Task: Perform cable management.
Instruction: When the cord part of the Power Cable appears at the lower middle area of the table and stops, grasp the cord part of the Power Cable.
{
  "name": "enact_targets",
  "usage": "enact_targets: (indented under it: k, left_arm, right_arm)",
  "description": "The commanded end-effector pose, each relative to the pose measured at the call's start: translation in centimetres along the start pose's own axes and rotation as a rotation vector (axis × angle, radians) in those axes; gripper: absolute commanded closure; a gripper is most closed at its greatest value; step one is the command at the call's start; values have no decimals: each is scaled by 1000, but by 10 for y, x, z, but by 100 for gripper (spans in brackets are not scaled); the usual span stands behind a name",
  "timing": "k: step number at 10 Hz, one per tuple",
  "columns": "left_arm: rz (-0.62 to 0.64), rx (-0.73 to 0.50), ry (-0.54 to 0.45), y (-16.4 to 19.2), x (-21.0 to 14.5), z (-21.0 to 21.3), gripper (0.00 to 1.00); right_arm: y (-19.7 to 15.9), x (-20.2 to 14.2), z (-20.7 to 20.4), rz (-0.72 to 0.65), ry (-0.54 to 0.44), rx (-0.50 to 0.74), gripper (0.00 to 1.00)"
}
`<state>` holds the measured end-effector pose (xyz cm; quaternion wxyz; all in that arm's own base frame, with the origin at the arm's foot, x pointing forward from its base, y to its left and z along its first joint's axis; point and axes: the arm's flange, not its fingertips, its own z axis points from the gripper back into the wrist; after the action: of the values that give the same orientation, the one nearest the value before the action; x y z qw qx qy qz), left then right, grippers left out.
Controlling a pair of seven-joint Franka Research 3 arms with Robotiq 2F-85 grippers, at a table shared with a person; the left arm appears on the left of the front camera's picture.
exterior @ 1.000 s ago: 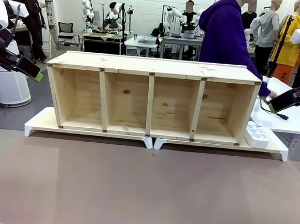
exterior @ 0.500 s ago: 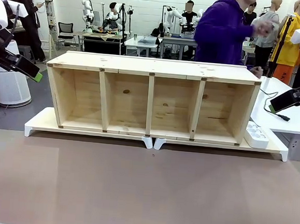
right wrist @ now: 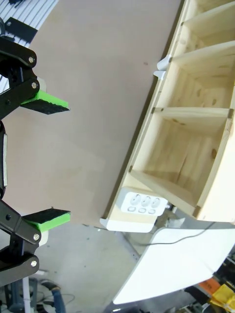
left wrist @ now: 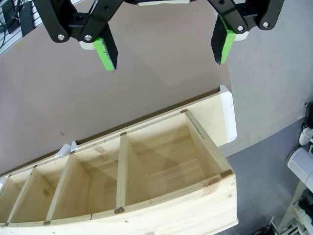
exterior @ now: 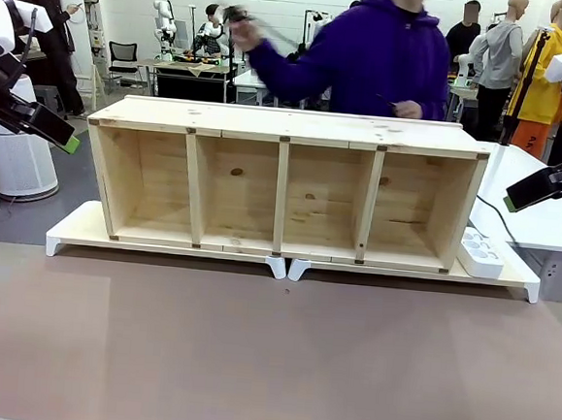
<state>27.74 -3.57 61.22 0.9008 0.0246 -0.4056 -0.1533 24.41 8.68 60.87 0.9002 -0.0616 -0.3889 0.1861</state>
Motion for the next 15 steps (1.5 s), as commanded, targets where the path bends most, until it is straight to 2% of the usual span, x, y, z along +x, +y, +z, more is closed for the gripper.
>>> enact_targets:
  k: [1,15]
  left_arm:
    - [16,3,-6,1,1,0,0]
    - [16,3,-6,1,1,0,0]
  right_arm:
    - [-1,0,0,-5,2,-4,0]
    - [-1,0,0,-5,2,-4,0]
